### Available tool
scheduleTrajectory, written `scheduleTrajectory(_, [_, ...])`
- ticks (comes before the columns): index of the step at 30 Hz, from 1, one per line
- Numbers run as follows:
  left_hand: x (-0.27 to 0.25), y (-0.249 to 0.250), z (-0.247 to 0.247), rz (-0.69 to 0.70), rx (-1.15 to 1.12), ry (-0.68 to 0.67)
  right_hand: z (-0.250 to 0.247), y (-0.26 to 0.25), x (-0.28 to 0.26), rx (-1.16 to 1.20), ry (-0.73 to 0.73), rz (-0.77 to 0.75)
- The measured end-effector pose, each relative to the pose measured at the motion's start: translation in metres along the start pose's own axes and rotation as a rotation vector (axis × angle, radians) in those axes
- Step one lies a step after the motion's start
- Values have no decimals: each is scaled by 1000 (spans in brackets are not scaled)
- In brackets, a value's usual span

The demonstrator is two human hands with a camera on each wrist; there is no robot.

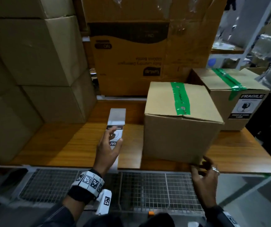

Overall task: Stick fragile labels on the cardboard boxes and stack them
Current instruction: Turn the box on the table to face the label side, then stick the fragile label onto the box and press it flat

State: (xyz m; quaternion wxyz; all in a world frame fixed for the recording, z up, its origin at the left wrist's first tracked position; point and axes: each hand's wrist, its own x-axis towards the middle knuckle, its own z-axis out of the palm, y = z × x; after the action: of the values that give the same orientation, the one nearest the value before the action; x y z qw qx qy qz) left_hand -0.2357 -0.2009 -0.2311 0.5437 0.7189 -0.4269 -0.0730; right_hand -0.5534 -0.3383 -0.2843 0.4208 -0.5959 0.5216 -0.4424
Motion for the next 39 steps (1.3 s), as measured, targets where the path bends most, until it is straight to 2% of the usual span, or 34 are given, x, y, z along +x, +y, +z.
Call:
scheduleTrajectory(3, [-12,-28,-19,-24,73,-9,21,5,-22,5,-21,10])
scheduleTrajectory(8, [-24,-73,-40,-38,260,-113,73,2,-59,-104,-291,-204])
scheduleTrajectory(10, [-24,-84,-45,-7,334,-252,99,-5,-66,-142,-372,-325])
scheduleTrajectory(14, [-20,-101,-45,107,601,-646,158,-32,-68,-184,-509,-513])
scheduleTrajectory(17, [-9,-110,-55,184,693,-752,206,-53,-57,-227,-538,-555])
scheduleTrajectory(22, [-3,-131,-92,246,639,-678,275,-76,-40,-429,-628,-575])
scheduleTrajectory(27, [-11,-163,-125,214,527,-476,327,-76,-42,-638,-818,-594])
scheduleTrajectory(30, [-6,-167,-133,89,650,-396,342,-75,-53,-730,-925,-631])
scheduleTrajectory(35, [6,-162,-130,-117,735,-399,340,-72,-61,-755,-916,-652])
scheduleTrajectory(39, [8,-161,-127,-311,560,-376,333,-72,-56,-762,-921,-652])
